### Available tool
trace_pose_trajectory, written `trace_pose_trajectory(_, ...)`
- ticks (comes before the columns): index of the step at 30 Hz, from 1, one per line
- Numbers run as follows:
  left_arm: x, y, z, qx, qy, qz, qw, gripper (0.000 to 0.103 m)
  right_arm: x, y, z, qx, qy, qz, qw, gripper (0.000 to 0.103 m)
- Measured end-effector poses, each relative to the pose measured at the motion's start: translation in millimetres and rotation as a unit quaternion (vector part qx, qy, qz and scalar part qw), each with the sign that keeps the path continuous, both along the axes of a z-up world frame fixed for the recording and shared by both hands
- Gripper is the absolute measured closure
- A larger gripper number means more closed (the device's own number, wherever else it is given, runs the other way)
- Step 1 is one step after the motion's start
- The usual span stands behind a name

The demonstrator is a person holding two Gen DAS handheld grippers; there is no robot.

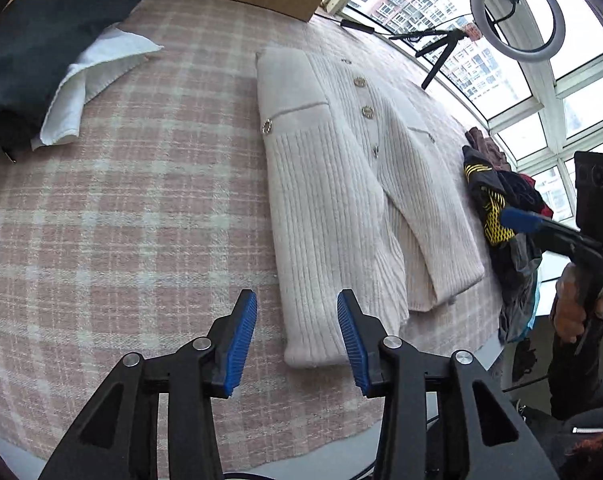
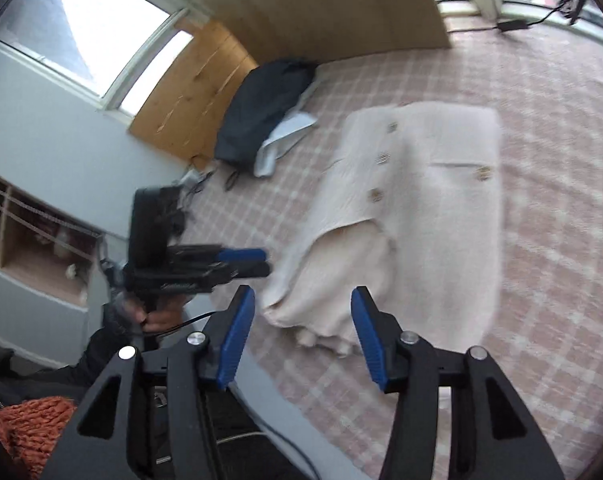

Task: Fold clothes
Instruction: 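Grasp the ribbed end of the cardigan with both grippers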

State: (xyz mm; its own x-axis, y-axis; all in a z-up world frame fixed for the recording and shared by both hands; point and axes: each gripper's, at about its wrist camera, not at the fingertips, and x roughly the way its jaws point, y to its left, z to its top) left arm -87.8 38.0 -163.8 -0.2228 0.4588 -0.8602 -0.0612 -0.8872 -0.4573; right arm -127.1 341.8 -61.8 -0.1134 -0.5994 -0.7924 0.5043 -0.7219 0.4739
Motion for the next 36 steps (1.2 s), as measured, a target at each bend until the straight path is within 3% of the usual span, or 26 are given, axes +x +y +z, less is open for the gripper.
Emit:
trace_pose_trajectory(1, 1, 1, -3, -0.005, -0.007, -0.002, 1.0, 0.061, 0, 6, -5, 0.046, 0.023, -0.021, 0.998, 0.053)
trace_pose_trajectory(4, 1, -2, -13, -0.006, -0.026, 0.01, 0.9996, 0.061, -6, 27, -35, 0.058, -0.034, -0.055, 0.996, 0.053)
trace_pose_trajectory(7, 2, 6, -18, -0.006, -0.032, -0.009, 0.9994, 0.062, -4, 26, -54, 0.063, -0.063, -0.048, 0.995, 0.053)
trace_pose_trajectory(8, 2, 12, -19, -0.012, -0.029, -0.02, 0.9993, 0.065, -2, 23, -56, 0.072, -0.059, -0.042, 0.995, 0.053)
trace_pose_trajectory(9, 2, 18, -18, -0.02, -0.023, -0.03, 0.9991, 0.079, -1, 19, -59, 0.081, -0.055, -0.035, 0.995, 0.055)
trace_pose_trajectory(11, 2, 25, -14, -0.019, -0.021, -0.042, 0.9987, 0.096, -2, 17, -59, 0.08, -0.049, -0.03, 0.995, 0.083)
trace_pose_trajectory(12, 2, 26, -9, -0.015, -0.016, -0.041, 0.9989, 0.096, -4, 21, -57, 0.065, -0.058, -0.032, 0.996, 0.093)
trace_pose_trajectory(14, 4, 25, 8, -0.001, -0.002, -0.04, 0.9992, 0.096, -8, 35, -51, 0.033, -0.066, -0.038, 0.997, 0.095)
trace_pose_trajectory(16, 10, 28, 23, -0.009, 0.021, -0.048, 0.9986, 0.096, -11, 50, -53, 0.02, -0.075, -0.048, 0.996, 0.095)
trace_pose_trajectory(18, 14, 35, 16, -0.067, 0.025, -0.066, 0.9953, 0.094, -14, 64, -66, 0.03, -0.088, -0.063, 0.994, 0.095)
trace_pose_trajectory(20, 16, 38, -11, -0.114, -0.009, -0.076, 0.9905, 0.095, -12, 64, -73, 0.043, -0.096, -0.056, 0.993, 0.092)
trace_pose_trajectory(21, 16, 36, -17, -0.118, -0.017, -0.075, 0.99, 0.094, -11, 64, -76, 0.05, -0.1, -0.052, 0.992, 0.091)
trace_pose_trajectory(23, 17, 30, -4, -0.106, -0.004, -0.073, 0.9917, 0.095, -9, 65, -73, 0.06, -0.098, -0.045, 0.992, 0.085)
trace_pose_trajectory(25, 17, 26, 22, -0.1, 0.03, -0.074, 0.9918, 0.094, -7, 72, -48, 0.052, -0.063, -0.045, 0.996, 0.082)
trace_pose_trajectory(27, 12, 27, 49, -0.099, 0.074, -0.078, 0.9892, 0.085, -9, 76, -22, 0.034, -0.018, -0.054, 0.998, 0.077)
trace_pose_trajectory(30, -18, 45, 65, -0.115, 0.127, -0.08, 0.9819, 0.085, -25, 70, 3, -0.022, 0.04, -0.066, 0.997, 0.077)
trace_pose_trajectory(33, -47, 54, 44, -0.104, 0.121, -0.082, 0.9838, 0.085, -50, 32, -15, -0.038, 0.038, -0.07, 0.996, 0.077)
trace_pose_trajectory(36, -57, 79, 6, -0.098, 0.084, -0.119, 0.9845, 0.082, -71, 4, -54, -0.047, -0.001, -0.07, 0.996, 0.077)
